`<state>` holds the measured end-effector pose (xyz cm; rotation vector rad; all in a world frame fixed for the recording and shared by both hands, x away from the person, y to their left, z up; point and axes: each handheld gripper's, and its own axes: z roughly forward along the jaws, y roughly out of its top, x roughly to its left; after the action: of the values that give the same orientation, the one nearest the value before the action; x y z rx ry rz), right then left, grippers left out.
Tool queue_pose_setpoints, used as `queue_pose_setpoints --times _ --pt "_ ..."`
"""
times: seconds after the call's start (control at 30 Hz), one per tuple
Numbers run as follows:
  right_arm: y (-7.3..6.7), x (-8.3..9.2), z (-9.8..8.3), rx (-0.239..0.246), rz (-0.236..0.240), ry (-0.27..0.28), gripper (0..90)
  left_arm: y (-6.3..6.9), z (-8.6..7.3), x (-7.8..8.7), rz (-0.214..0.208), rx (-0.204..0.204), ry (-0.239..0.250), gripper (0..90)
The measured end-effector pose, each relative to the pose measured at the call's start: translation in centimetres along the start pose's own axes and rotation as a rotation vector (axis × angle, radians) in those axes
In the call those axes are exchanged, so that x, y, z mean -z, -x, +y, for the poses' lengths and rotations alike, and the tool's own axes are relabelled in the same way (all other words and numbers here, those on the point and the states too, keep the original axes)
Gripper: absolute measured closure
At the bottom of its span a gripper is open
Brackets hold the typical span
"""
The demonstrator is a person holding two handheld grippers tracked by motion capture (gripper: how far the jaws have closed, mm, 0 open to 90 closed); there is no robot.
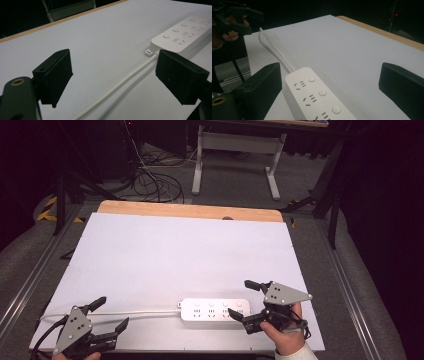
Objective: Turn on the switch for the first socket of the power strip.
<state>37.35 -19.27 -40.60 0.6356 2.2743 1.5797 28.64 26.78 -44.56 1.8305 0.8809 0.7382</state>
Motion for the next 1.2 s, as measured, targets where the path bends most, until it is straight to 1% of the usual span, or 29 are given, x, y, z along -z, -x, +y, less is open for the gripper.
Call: queue_pose_setpoints --times 0.1,0.13,0.27,0.3,0.37,0.43,0.5,0.6,0.7,0.77,0.9,0.93,0.97,1.07,1.2 --pt "0.5 0.4 -1.0 -0.023 -0.027 0.007 5.2 0.0 0.0 0.0 0.002 -0.006 -0.001 14.7" --pt "0.6 0.5 -1.2 -0.027 -0.030 0.008 5.2 0.0 0.0 0.0 0.001 -0.001 0.000 14.7" --pt "1.1 1.0 -2.5 -0.036 -0.037 0.007 5.2 0.0 0.0 0.0 0.003 -0.002 0.001 14.7" --pt "1.2 1.1 -2.8 -0.035 -0.038 0.006 5.1 -0.1 0.0 0.0 0.005 -0.009 0.000 14.7" --pt "1.3 1.4 -3.4 -0.033 -0.043 0.000 4.8 0.0 0.0 0.0 0.001 -0.001 0.000 14.7" --pt "1.5 1.5 -4.0 -0.026 -0.041 -0.004 3.8 0.0 0.0 0.0 0.002 -0.007 -0.005 14.8" --pt "1.6 1.7 -4.5 -0.038 -0.042 -0.002 3.7 0.0 0.0 0.0 0.000 -0.002 -0.003 14.8" --pt "1.8 1.9 -5.3 -0.044 -0.053 0.000 3.7 0.0 0.0 0.0 0.003 -0.008 -0.005 14.8" --pt "2.0 2.1 -6.3 -0.056 -0.064 -0.011 3.7 0.0 0.0 0.0 0.002 -0.009 -0.006 14.8" --pt "2.1 2.2 -6.9 -0.072 -0.068 -0.017 3.7 0.0 0.0 0.0 0.002 -0.009 -0.006 14.8" --pt "2.2 2.4 -7.9 -0.081 -0.073 -0.017 3.7 0.0 0.0 -0.1 0.001 -0.011 -0.008 14.7" --pt "2.2 2.5 -8.1 -0.081 -0.077 -0.018 3.7 0.1 0.0 -0.1 0.000 -0.002 -0.008 14.7" --pt "2.2 2.5 -8.3 -0.082 -0.077 -0.015 3.7 0.0 0.0 -0.1 0.002 -0.014 -0.011 14.7" --pt "2.1 2.5 -9.2 -0.096 -0.069 -0.041 3.6 0.0 0.0 -0.1 0.002 -0.013 -0.012 14.7" --pt "2.0 2.6 -9.3 -0.097 -0.082 -0.043 3.6 0.0 0.0 -0.2 -0.004 -0.012 -0.017 14.6"
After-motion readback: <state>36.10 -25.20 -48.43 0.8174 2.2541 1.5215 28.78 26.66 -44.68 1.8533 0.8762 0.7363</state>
